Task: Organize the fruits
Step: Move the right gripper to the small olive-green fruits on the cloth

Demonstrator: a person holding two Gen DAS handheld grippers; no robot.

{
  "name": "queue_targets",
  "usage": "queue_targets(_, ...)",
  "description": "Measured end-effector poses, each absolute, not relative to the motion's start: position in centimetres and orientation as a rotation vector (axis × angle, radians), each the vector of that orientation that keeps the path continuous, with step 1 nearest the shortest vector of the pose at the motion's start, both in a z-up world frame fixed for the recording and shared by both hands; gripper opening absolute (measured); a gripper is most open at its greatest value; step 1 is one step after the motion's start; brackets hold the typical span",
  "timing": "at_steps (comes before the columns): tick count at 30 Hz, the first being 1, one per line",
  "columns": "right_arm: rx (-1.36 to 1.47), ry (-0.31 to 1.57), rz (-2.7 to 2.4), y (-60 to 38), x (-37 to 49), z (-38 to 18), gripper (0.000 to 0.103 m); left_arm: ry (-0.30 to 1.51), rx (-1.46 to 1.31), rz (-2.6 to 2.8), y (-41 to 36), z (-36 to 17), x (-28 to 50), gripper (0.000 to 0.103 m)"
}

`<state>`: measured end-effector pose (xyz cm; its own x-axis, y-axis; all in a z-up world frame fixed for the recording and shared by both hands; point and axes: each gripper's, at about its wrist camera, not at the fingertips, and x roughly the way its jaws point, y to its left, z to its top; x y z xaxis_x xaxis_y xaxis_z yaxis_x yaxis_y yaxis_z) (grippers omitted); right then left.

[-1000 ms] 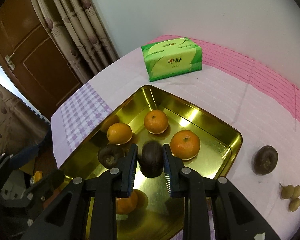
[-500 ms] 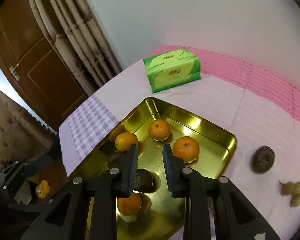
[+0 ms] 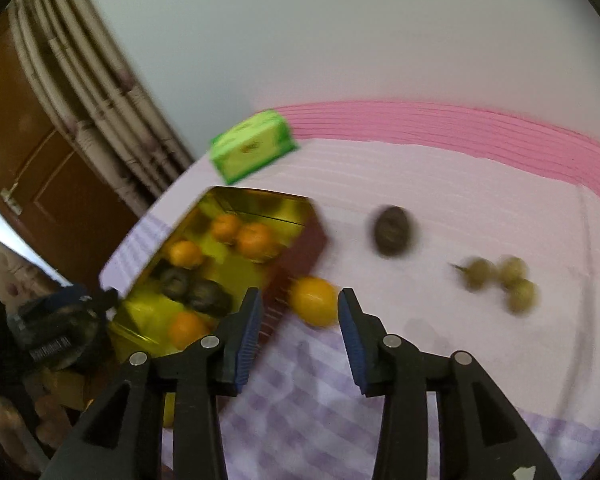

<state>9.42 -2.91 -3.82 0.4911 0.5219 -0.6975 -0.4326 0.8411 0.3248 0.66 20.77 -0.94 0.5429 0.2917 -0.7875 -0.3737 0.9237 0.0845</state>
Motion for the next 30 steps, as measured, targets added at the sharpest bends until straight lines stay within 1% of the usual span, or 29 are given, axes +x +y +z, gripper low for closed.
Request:
queue_targets(5,0.094,0.873,0.443,-8.4,8.9,-5.1,0.039,0.916,-0.085,0.397,20.5,-1.0,0.7,0.079)
queue_targets(7,0.093,0.873,0.389,-10.6,8.8,-5.5,0.041,0.917,-0.084,0.397,20.5,-1.0,0.7,0.079)
queue_targets(12,0.093,0.869,0.261,-15.2,8.9,-6.6,0.051,0.92,-0.074,0.397,20.3,-1.1,0.7,0.079)
queue_targets(16,0.083,0.876,0.178,-18.0,9.1,-7.7,0.055,0.923,-0.072,0.396,20.3,-1.2,0.7,0.079)
queue_targets(17,0.083,0.877,0.159,-18.6,9.1,-8.0,0.058,0.924,-0.069,0.396,20.2,-1.2,0.8,0.079)
queue_targets(18,0.078,0.877,0.138,-19.2,9.1,-8.3,0.061,0.925,-0.066,0.397,20.2,-1.3,0.8,0.079)
queue_targets(21,0.072,0.884,0.101,-20.5,9.0,-9.2,0.062,0.929,-0.056,0.397,20.1,-1.4,0.9,0.079)
queue_targets(25,0.066,0.866,0.102,-20.9,8.7,-9.3,0.068,0.93,-0.043,0.401,19.9,-1.5,1.0,0.079)
queue_targets(27,0.051,0.862,0.103,-20.7,8.6,-9.4,0.074,0.929,-0.038,0.402,19.9,-1.5,1.0,0.079)
queue_targets(30,0.012,0.868,0.117,-20.1,8.6,-9.4,0.076,0.926,-0.03,0.406,19.7,-1.6,1.1,0.079)
